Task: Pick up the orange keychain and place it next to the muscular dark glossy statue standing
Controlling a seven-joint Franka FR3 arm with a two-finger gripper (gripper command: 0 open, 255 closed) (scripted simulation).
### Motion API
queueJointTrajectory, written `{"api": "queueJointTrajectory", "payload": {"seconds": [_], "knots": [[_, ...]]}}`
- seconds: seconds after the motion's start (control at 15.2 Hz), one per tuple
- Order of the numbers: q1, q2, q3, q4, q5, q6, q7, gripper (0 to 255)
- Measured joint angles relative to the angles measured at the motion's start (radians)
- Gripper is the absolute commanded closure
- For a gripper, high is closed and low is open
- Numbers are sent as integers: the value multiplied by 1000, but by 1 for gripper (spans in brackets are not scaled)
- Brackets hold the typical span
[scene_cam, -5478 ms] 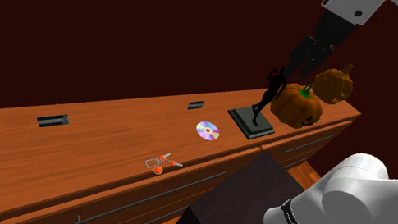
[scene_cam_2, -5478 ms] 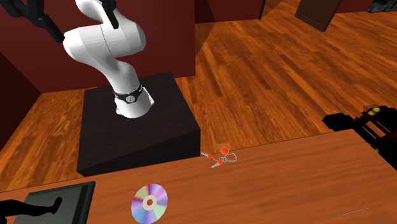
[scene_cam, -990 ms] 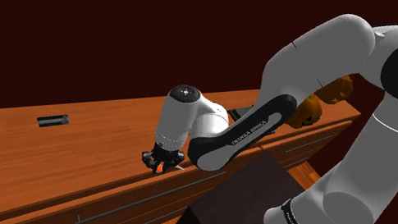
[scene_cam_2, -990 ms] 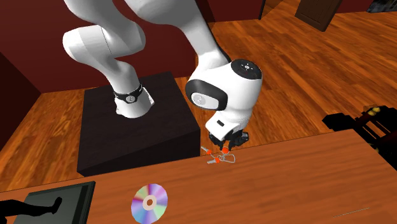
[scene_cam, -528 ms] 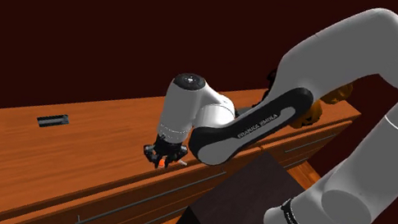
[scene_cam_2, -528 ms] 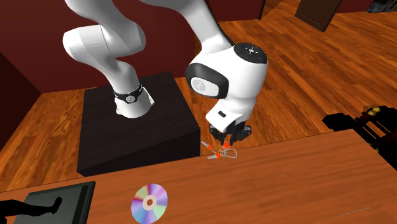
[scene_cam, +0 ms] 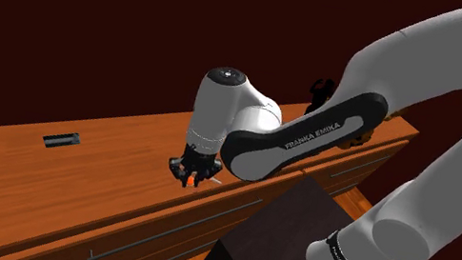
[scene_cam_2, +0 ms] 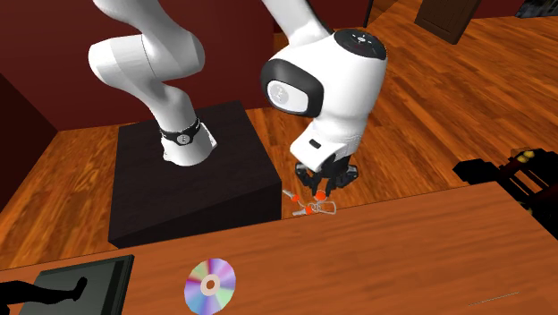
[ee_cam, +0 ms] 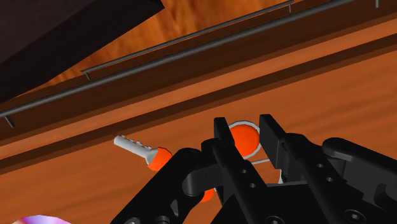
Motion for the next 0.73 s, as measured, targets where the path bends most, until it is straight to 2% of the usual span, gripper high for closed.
{"api": "queueJointTrajectory", "payload": {"seconds": [0.73], "knots": [[-2,-142,1,41,124,-154,-90,255]]}}
